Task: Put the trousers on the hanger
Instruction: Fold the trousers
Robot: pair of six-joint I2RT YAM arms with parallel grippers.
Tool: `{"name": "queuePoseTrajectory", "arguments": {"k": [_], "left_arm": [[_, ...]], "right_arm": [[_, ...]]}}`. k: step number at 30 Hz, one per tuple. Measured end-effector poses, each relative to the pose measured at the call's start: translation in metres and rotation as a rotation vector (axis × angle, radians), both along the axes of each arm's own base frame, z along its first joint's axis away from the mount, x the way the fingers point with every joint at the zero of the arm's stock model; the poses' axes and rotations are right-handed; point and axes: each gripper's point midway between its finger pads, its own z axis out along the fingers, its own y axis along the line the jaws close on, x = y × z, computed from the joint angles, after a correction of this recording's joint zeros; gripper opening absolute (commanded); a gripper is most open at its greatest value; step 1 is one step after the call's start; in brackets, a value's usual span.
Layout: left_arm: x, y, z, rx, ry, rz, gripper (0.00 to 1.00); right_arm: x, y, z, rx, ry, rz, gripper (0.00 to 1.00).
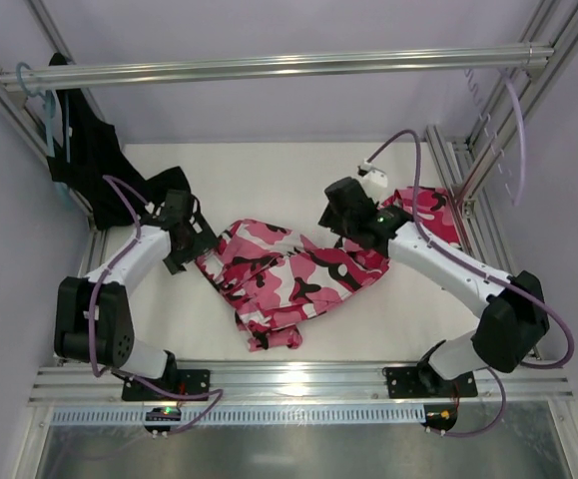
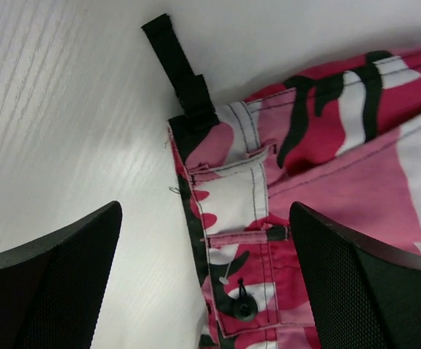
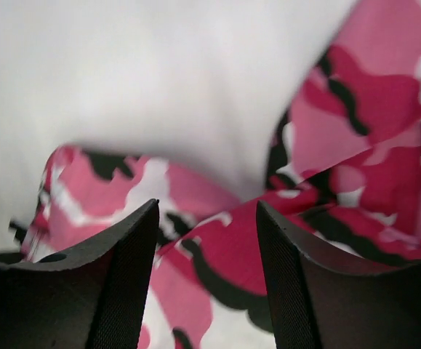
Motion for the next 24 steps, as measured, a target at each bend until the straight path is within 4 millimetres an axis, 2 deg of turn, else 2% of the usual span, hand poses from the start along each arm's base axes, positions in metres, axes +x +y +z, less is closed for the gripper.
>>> {"name": "queuePoseTrajectory", "arguments": {"k": [5, 9, 11, 14, 15, 17, 18, 21, 24], "left_arm": [[0.002, 0.005, -0.025, -0.015, 0.046, 0.071, 1.0], [0.01, 0.005, -0.04, -0.027, 0.058, 0.109, 0.98], [0.011, 0.005, -0.051, -0.03, 0.072, 0.125, 0.91], [0.015, 0.005, -0.051, -0.03, 0.053, 0.128, 0.71], [0.017, 0.005, -0.051, -0.031, 0.048, 0.128, 0.55], [0.021, 0.003, -0.053, -0.038, 0.036, 0.121, 0.31], [0.023, 0.003, -0.055, -0.037, 0.037, 0.12, 0.14], [0.029, 0.0, -0.056, -0.041, 0.038, 0.087, 0.0], [0.041, -0.003, -0.054, -0.037, 0.036, 0.056, 0.0]], "right_arm": [[0.045, -0.076, -0.008, -0.067, 0.059, -0.242, 0.66], [0.063, -0.128, -0.032, -0.112, 0.145, -0.393, 0.7], [0.065, -0.154, -0.049, -0.132, 0.2, -0.464, 0.71], [0.066, -0.186, -0.067, -0.156, 0.26, -0.543, 0.71], [0.067, -0.194, -0.07, -0.162, 0.269, -0.56, 0.71], [0.067, -0.205, -0.076, -0.18, 0.289, -0.573, 0.71], [0.068, -0.209, -0.079, -0.195, 0.298, -0.571, 0.71], [0.076, -0.214, -0.086, -0.254, 0.313, -0.521, 0.71], [0.079, -0.214, -0.098, -0.3, 0.336, -0.461, 0.71]]}}
